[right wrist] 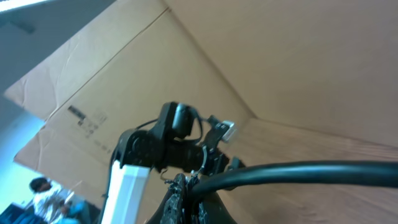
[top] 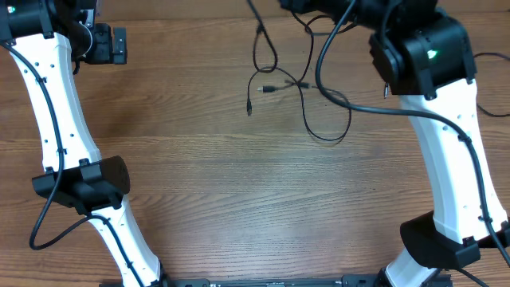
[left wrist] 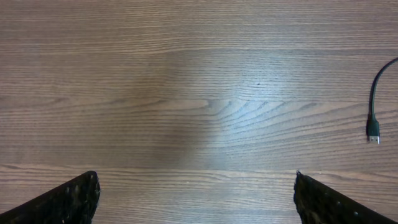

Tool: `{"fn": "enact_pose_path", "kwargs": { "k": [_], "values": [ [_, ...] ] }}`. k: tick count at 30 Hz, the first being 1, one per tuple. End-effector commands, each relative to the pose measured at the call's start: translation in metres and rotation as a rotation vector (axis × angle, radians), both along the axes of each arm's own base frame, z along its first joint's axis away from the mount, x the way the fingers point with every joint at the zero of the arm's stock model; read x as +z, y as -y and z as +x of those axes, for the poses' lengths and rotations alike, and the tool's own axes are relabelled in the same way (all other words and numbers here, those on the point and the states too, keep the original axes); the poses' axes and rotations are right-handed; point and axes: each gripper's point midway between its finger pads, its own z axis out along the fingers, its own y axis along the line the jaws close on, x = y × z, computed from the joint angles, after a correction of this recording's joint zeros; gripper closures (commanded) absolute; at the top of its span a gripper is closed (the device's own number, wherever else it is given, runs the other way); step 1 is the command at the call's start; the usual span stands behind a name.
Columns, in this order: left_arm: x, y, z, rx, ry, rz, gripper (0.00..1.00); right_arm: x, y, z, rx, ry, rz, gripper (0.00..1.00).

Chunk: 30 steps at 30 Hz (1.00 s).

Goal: Untangle cables

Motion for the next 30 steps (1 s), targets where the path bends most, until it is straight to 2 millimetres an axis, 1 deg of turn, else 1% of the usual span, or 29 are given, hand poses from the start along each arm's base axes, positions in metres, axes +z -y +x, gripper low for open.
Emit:
{"fn": "enact_pose_path", "kwargs": {
  "k": [1,4,5,6,7,9,11,13,15,17,19,20,22,28,30],
  "values": [
    [-0.006,0.002,0.003,0.0,-0.01,-0.012,0.0,0.025,0.019,-0.006,-0.041,0.007,0.062,0.96],
    [-0.006,0.002,0.003,0.0,-0.01,-0.012,0.0,0.046,0.015,-0.017,0.026,0.035,0.132,0.96],
    [-0.006,0.002,0.003,0.0,-0.01,-0.012,0.0,0.052,0.01,-0.023,0.059,0.049,0.149,0.96],
    [-0.006,0.002,0.003,0.0,-0.01,-0.012,0.0,0.054,0.005,-0.028,0.082,0.057,0.152,0.96],
    [-0.006,0.002,0.003,-0.001,-0.01,-0.012,0.0,0.052,0.0,-0.031,0.093,0.055,0.143,0.96],
    [-0.006,0.003,0.003,-0.001,-0.01,-0.012,0.01,0.039,-0.011,-0.037,0.114,0.048,0.093,0.96],
    [-0.006,0.003,0.003,-0.001,-0.01,-0.012,0.01,0.011,-0.018,-0.037,0.087,0.0,0.002,0.96],
    [-0.006,0.003,0.003,-0.001,-0.01,-0.012,0.0,-0.025,-0.018,-0.033,0.014,-0.061,-0.123,0.96],
    [-0.006,0.003,0.003,-0.002,-0.01,-0.012,0.0,-0.058,-0.008,-0.028,-0.075,-0.127,-0.249,0.96],
    [-0.006,0.003,0.003,-0.002,-0.01,-0.012,0.0,-0.083,0.007,-0.024,-0.164,-0.182,-0.35,0.96],
    [-0.006,0.003,0.003,-0.001,-0.01,-0.012,0.0,-0.097,0.021,-0.02,-0.239,-0.214,-0.416,0.96],
    [-0.006,0.003,0.003,-0.001,-0.01,-0.012,0.0,-0.101,0.029,-0.016,-0.276,-0.225,-0.438,0.96],
    [-0.006,0.003,0.003,-0.001,-0.01,-0.012,0.0,-0.104,0.04,-0.012,-0.321,-0.233,-0.455,0.96],
    [-0.006,0.004,0.003,-0.004,-0.01,-0.012,0.01,-0.094,0.06,0.003,-0.397,-0.205,-0.436,0.96],
    [-0.006,0.004,0.003,-0.004,-0.01,-0.012,0.0,-0.097,0.065,0.003,-0.421,-0.215,-0.455,0.96]
  ]
}}
